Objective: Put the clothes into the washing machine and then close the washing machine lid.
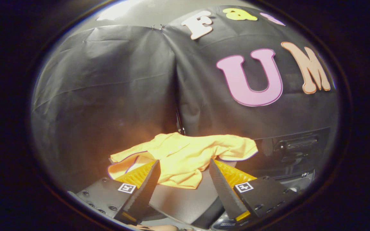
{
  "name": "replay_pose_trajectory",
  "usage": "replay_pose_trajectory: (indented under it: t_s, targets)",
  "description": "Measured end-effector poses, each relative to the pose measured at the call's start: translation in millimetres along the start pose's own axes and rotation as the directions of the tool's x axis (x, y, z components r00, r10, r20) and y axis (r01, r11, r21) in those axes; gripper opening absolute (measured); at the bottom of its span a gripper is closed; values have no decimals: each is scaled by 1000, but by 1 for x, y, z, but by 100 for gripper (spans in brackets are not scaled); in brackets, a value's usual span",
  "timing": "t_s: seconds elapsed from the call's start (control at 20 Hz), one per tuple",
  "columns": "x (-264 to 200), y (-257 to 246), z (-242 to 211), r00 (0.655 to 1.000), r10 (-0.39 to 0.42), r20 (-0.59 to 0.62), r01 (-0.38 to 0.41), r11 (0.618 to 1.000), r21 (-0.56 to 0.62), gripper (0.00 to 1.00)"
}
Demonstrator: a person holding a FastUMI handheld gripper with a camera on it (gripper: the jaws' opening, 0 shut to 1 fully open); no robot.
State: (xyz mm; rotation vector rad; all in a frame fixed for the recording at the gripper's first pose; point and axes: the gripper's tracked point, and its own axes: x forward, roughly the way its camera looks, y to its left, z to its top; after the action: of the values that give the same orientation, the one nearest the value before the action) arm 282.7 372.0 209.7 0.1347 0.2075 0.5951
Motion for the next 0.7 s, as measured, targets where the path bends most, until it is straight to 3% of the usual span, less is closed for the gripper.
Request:
replay_pose_trajectory:
  t_s: [0.45, 0.6, 0.7]
  targets:
    - [42, 4, -26, 974, -54, -220, 24, 990, -135, 96]
    - [41, 7, -27, 970, -68, -232, 23, 981, -190, 84]
    - [44, 22, -29, 971, -34, -236, -6, 986, -164, 47]
